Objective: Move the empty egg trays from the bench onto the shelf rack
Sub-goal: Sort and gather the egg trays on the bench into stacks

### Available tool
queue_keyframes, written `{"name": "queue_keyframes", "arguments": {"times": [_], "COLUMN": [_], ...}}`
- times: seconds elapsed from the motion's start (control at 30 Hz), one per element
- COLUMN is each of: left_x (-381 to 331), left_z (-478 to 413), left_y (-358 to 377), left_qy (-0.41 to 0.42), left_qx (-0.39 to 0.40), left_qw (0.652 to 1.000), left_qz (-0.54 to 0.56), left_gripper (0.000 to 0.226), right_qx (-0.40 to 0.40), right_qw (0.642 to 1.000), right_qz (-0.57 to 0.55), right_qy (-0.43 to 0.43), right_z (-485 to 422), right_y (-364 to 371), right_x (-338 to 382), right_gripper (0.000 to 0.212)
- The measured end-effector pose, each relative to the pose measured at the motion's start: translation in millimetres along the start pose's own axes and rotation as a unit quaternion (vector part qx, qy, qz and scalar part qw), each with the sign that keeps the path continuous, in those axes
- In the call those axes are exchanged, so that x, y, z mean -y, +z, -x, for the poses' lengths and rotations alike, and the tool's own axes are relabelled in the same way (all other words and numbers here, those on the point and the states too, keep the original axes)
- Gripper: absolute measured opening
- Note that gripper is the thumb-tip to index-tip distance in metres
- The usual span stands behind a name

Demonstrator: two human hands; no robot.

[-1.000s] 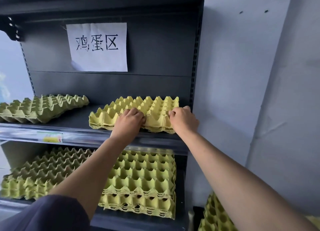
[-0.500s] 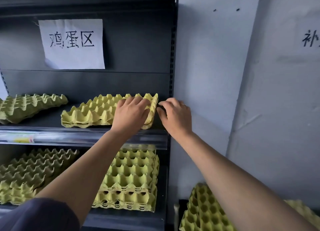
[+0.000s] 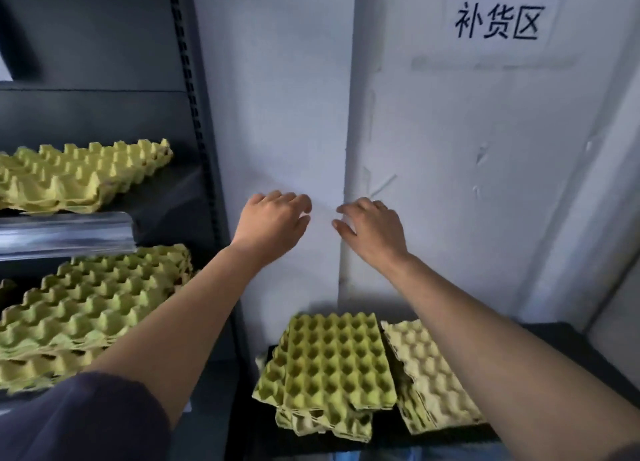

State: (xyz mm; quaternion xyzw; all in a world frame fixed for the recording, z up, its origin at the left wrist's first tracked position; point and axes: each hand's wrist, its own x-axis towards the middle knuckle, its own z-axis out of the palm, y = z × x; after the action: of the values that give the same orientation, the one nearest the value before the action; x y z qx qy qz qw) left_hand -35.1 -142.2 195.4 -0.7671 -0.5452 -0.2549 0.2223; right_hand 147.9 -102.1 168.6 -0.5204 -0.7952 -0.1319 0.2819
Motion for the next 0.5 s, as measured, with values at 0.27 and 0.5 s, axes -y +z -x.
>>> {"name": "queue_keyframes", "arguments": {"times": [0.27,0.5], "left_x": [-94.0,-145.0], "left_z": [-34.6,-69.0], "left_y": [85.6,176.2], "left_qy": [0.036,0.08], "left_qx": [0.118,0.22], "left_qw": [0.991,0.969], "left_qz": [0.045,0.085], "left_gripper": [0.025,0.027], "right_qx": [0.091,0.177], "right_qw": [0.992,0.967], "right_qz": [0.029,0.062], "right_qy": [0.086,0.173], "right_z": [50.8,73.7], "right_y": [10.9,43.9], "right_x": [-123.4,-205.9], "right_gripper": [0.038,0.038]}}
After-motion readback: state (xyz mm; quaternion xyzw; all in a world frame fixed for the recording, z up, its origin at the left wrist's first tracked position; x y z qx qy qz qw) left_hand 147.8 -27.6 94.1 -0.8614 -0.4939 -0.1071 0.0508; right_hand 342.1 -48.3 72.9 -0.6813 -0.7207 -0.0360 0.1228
